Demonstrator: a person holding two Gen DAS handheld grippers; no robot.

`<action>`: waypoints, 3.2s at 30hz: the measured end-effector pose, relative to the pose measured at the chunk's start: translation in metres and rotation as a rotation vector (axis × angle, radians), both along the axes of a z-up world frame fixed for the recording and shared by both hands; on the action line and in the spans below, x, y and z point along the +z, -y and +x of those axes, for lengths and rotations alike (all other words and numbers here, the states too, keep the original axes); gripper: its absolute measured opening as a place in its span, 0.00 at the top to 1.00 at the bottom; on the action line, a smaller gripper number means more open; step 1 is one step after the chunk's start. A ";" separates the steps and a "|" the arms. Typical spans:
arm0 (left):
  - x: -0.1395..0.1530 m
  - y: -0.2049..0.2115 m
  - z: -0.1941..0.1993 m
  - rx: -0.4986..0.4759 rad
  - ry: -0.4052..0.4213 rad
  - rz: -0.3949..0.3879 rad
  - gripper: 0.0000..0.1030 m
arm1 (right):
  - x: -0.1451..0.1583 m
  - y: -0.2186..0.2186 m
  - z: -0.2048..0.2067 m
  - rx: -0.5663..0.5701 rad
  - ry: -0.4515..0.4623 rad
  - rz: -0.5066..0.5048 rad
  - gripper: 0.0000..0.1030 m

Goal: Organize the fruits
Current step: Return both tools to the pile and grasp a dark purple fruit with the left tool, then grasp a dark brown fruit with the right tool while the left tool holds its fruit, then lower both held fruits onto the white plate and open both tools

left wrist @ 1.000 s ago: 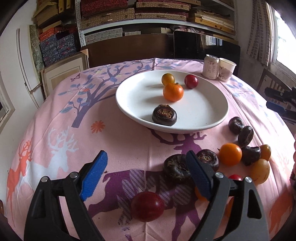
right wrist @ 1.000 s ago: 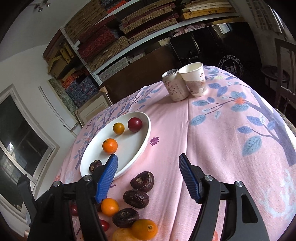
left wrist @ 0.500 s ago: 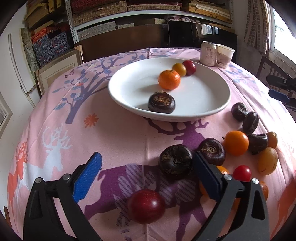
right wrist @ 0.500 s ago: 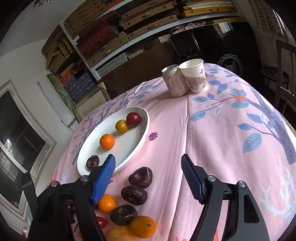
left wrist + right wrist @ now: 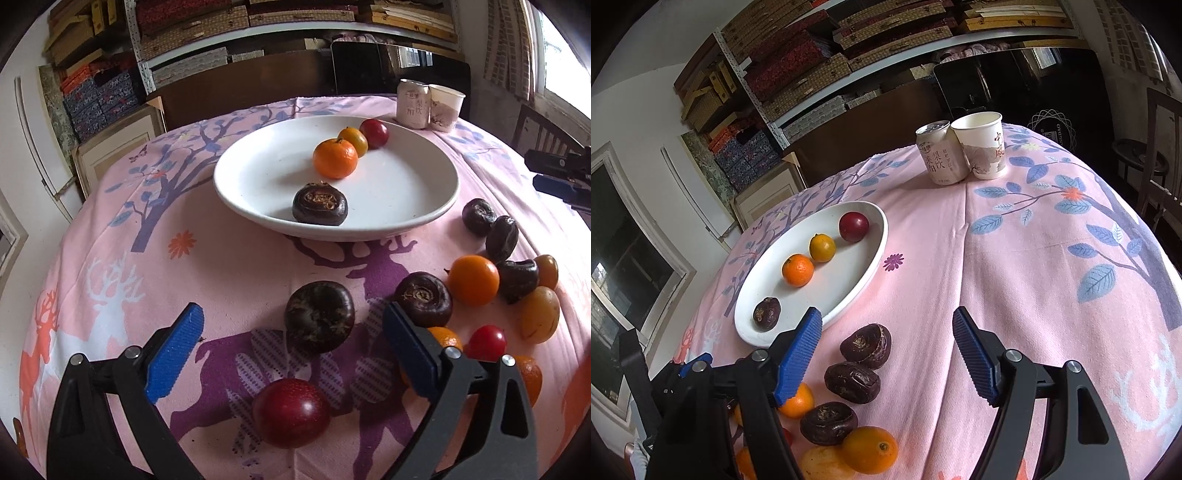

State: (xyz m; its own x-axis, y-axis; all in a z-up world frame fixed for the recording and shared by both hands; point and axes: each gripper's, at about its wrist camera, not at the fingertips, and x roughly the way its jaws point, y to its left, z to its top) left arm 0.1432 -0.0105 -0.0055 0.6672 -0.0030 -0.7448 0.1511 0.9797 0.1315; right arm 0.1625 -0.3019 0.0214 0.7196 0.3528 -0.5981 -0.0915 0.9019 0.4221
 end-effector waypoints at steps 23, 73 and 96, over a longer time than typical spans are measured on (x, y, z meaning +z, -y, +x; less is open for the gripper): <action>-0.012 0.009 0.004 -0.077 -0.077 -0.050 0.59 | -0.035 -0.017 0.033 0.103 -0.213 0.097 0.55; 0.066 -0.015 0.032 0.029 0.107 -0.155 0.60 | 0.006 -0.032 0.012 0.176 -0.059 0.115 0.58; 0.050 -0.012 0.059 0.086 0.150 -0.064 0.27 | 0.004 -0.068 0.040 0.196 -0.034 0.008 0.43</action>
